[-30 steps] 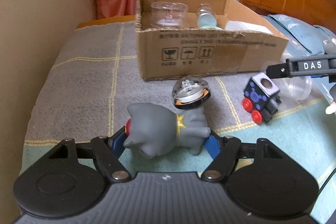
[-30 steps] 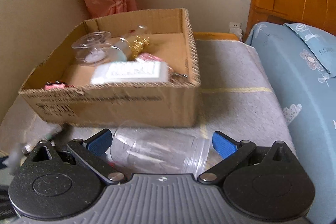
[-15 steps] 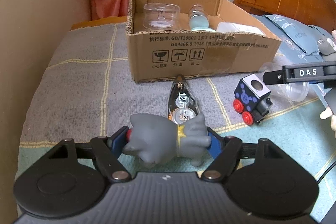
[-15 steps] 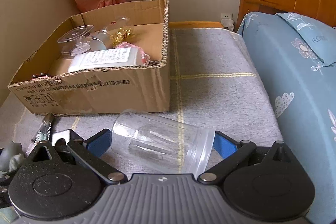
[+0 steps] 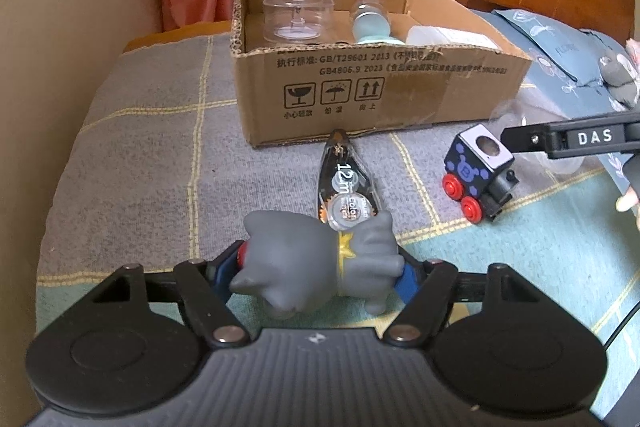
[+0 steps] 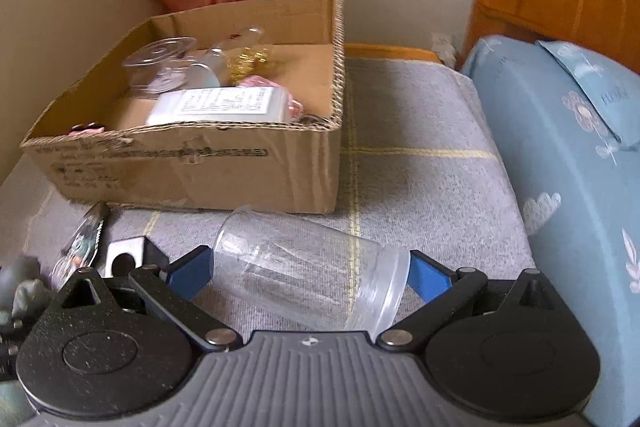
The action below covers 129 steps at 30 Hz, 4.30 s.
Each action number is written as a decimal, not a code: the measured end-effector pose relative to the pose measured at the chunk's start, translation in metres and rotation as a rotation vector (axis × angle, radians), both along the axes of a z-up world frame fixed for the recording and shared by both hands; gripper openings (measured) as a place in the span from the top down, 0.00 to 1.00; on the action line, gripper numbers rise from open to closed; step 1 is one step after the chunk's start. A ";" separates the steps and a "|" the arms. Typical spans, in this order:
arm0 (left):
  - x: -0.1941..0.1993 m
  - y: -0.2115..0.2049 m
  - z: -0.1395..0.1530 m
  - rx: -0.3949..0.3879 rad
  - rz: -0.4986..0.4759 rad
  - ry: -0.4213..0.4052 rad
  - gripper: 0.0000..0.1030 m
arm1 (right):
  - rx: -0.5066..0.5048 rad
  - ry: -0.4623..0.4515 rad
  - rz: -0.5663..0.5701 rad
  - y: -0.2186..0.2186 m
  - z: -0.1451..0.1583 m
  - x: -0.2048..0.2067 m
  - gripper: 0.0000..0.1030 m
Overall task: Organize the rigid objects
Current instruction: 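Place the grey cat in the box with the left tool while the right tool drops the jar in, then move the left tool to the correction-tape dispenser while the right tool approaches the toy train block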
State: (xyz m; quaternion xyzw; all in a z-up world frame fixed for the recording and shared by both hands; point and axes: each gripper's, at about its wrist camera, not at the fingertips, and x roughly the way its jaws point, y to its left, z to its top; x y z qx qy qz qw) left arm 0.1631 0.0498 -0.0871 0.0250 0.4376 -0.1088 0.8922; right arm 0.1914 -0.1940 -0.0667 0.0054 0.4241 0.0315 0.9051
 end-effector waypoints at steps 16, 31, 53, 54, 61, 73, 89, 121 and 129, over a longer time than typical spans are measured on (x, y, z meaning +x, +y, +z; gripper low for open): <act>-0.014 0.000 0.037 0.005 -0.072 0.004 0.30 | -0.004 -0.054 0.197 -0.005 0.035 -0.033 0.01; 0.011 -0.016 0.088 0.003 -0.137 -0.070 0.30 | -0.028 -0.113 0.339 0.006 0.074 -0.042 0.01; 0.127 -0.017 0.079 -0.018 -0.009 -0.094 0.08 | -0.077 -0.174 0.368 0.017 0.102 0.002 0.01; 0.126 -0.015 0.079 -0.018 -0.006 -0.083 0.08 | -0.080 -0.173 0.371 0.017 0.102 0.004 0.01; 0.091 -0.006 0.080 0.016 -0.015 -0.064 0.07 | -0.088 -0.162 0.377 0.016 0.102 0.022 0.01; 0.051 -0.001 0.090 0.036 -0.043 -0.115 0.07 | -0.114 -0.129 0.385 0.022 0.107 0.085 0.01; 0.030 0.004 0.090 0.055 -0.052 -0.140 0.07 | -0.175 -0.075 0.386 0.033 0.083 0.142 0.00; -0.057 0.009 0.058 0.070 0.064 -0.145 0.03 | 0.034 -0.075 0.345 0.044 0.040 -0.042 0.00; -0.056 0.014 0.035 0.036 0.085 -0.100 0.03 | 0.034 -0.074 0.248 0.058 0.017 -0.041 0.00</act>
